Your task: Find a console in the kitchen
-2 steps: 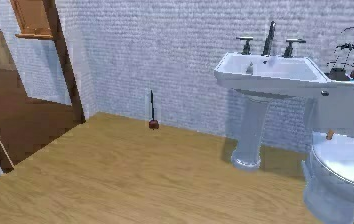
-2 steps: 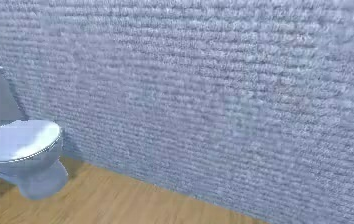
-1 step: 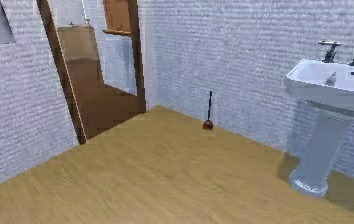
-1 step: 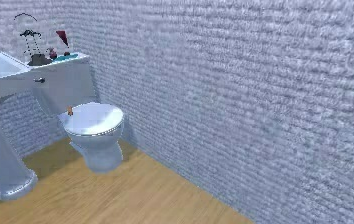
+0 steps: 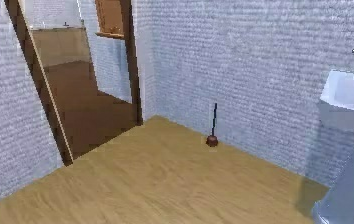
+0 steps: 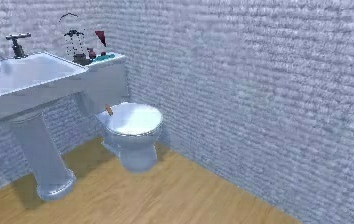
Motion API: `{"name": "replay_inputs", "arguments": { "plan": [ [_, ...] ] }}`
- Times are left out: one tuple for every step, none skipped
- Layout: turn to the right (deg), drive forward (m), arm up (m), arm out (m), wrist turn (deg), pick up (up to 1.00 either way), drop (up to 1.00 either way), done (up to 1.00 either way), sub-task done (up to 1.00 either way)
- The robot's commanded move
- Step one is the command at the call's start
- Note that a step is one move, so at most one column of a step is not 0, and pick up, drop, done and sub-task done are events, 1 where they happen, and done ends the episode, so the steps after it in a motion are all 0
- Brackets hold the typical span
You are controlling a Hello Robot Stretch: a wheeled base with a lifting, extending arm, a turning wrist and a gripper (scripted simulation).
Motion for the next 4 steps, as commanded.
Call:
{"name": "replay_inputs", "arguments": {
  "plan": [
    [-39.0,0.00,0.00,0.00,0.0,0.00,0.00,0.00,0.00],
    [0.0,0.10,0.00,0.00,0.0,0.00,0.00,0.00,0.00],
    [21.0,0.00,0.00,0.00,0.0,0.00,0.00,0.00,0.00],
    [0.0,1.00,0.00,0.00,0.0,0.00,0.00,0.00,0.00]
  ]
}}
